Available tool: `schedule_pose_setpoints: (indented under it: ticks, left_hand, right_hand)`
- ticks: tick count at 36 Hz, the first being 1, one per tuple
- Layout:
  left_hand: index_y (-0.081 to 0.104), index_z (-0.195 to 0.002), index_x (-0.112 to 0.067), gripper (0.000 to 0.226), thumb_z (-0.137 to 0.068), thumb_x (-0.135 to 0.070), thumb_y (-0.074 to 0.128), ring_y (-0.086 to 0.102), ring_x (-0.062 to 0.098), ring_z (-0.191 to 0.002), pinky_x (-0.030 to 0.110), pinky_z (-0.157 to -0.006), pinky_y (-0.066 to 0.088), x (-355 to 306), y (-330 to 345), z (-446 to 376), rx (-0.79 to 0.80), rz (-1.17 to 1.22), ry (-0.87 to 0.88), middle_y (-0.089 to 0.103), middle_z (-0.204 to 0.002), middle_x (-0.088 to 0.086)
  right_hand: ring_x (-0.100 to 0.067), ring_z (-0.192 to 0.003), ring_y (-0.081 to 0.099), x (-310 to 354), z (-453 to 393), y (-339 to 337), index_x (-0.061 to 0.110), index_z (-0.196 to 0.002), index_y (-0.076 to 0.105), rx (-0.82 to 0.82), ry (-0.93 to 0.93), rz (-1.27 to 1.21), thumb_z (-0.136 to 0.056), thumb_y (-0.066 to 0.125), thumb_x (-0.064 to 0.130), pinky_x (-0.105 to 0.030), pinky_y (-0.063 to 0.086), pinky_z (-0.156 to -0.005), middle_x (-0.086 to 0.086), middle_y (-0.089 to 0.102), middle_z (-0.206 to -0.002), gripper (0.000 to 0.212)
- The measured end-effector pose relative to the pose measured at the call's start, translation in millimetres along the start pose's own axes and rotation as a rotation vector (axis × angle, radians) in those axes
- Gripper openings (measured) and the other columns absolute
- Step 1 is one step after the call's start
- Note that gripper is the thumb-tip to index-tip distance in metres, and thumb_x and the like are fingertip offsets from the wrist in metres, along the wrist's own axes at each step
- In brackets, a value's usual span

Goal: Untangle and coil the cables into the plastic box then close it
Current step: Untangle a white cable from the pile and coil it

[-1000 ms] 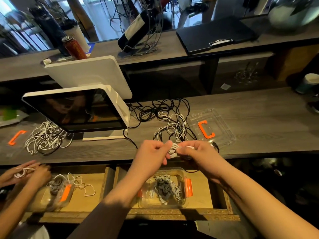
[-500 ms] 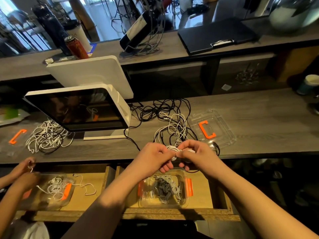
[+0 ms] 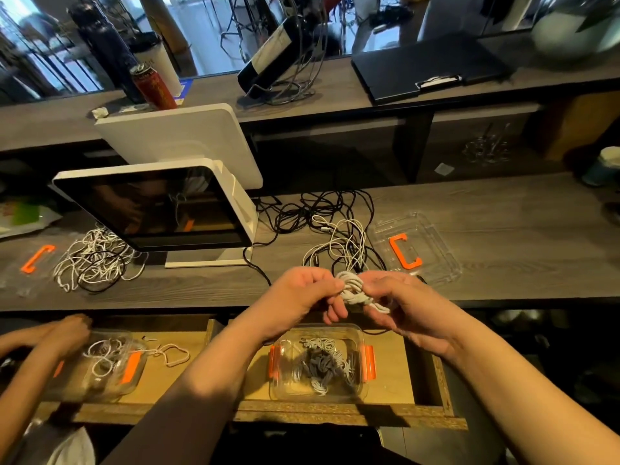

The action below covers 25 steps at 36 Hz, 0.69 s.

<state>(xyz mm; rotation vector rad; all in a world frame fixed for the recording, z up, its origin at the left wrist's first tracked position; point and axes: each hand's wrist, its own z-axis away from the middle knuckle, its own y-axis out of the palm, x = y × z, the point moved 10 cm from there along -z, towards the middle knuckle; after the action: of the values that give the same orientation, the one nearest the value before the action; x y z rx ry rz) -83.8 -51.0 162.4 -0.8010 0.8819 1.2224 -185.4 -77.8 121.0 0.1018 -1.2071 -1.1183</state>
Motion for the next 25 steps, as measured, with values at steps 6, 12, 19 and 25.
schedule_pose_setpoints:
  ticks: [6, 12, 19, 25]
  left_hand:
    - [0.065, -0.085, -0.008, 0.021, -0.101, -0.013, 0.053, 0.065, 0.011, -0.064, 0.021, -0.067, 0.056, 3, -3, -3, -0.043, -0.083, -0.005, 0.073, -0.078, 0.008]
    - [0.071, -0.069, -0.017, 0.041, -0.102, -0.009, 0.048, 0.063, 0.013, -0.059, 0.020, -0.060, 0.053, 2, 7, 6, 0.090, 0.094, -0.002, 0.072, -0.076, 0.012]
    - [0.050, -0.075, -0.006, 0.022, -0.086, -0.023, 0.060, 0.063, 0.015, -0.054, 0.019, -0.053, 0.053, -5, 20, 14, 0.261, 0.478, 0.053, 0.068, -0.066, 0.012]
    - [0.060, -0.062, -0.017, 0.023, -0.084, -0.023, 0.067, 0.057, 0.013, -0.053, 0.020, -0.052, 0.049, 4, -16, 4, -0.046, 0.315, 0.100, 0.064, -0.062, 0.006]
  right_hand:
    - [-0.011, -0.048, 0.056, 28, 5, -6, 0.002, -0.092, 0.066, -0.201, -0.219, 0.339, -0.092, 0.059, 0.001, -0.018, 0.044, -0.045, -0.008, 0.063, -0.065, 0.007]
    - [-0.009, -0.040, 0.041, 11, 2, 1, -0.006, -0.099, 0.067, -0.080, -0.070, 0.096, -0.092, 0.051, 0.001, -0.016, 0.033, -0.039, -0.011, 0.055, -0.062, 0.018]
    - [-0.007, -0.044, 0.055, 0, 7, 56, -0.002, -0.096, 0.055, 0.395, 0.079, -0.384, -0.073, 0.081, 0.008, -0.011, 0.037, -0.032, -0.013, 0.059, -0.073, 0.037]
    - [-0.008, -0.047, 0.055, -2, -8, 33, -0.006, -0.113, 0.058, 0.099, -0.013, -0.329, -0.065, 0.088, 0.011, -0.011, 0.040, -0.034, -0.014, 0.061, -0.080, 0.059]
